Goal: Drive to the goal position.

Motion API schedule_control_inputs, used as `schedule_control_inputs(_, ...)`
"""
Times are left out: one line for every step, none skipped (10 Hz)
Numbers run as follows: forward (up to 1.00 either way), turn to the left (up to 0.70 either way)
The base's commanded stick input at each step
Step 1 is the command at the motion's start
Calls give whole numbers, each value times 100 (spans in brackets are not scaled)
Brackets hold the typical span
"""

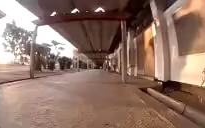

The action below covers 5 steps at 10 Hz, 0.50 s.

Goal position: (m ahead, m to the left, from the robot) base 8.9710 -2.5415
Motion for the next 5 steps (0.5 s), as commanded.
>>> schedule_control_inputs(70, 0)
schedule_control_inputs(70, 0)
schedule_control_inputs(70, 0)
schedule_control_inputs(70, 0)
schedule_control_inputs(70, 0)
